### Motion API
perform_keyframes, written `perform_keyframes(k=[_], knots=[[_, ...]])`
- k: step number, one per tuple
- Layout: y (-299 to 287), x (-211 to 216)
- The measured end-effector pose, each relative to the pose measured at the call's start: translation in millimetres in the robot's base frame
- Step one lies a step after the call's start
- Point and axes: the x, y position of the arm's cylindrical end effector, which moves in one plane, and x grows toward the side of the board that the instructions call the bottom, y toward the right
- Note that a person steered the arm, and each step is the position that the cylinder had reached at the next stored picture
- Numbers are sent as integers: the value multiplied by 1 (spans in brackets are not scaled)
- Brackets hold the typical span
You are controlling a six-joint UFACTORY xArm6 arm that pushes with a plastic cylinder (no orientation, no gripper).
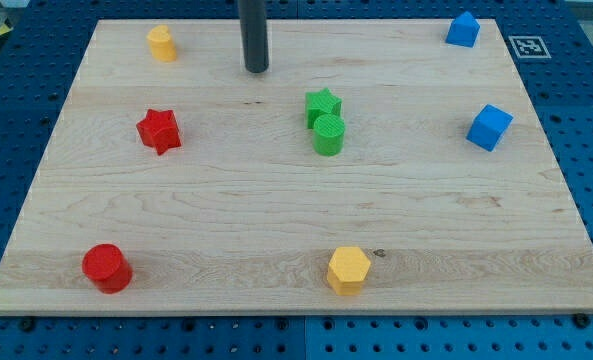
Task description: Slide the green star and the green circle slightly towards down
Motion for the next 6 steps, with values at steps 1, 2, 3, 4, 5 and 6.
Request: perform_keyframes(k=[1,2,3,4,5,6], knots=[[35,11],[58,17],[58,34],[62,61],[66,68],[70,80]])
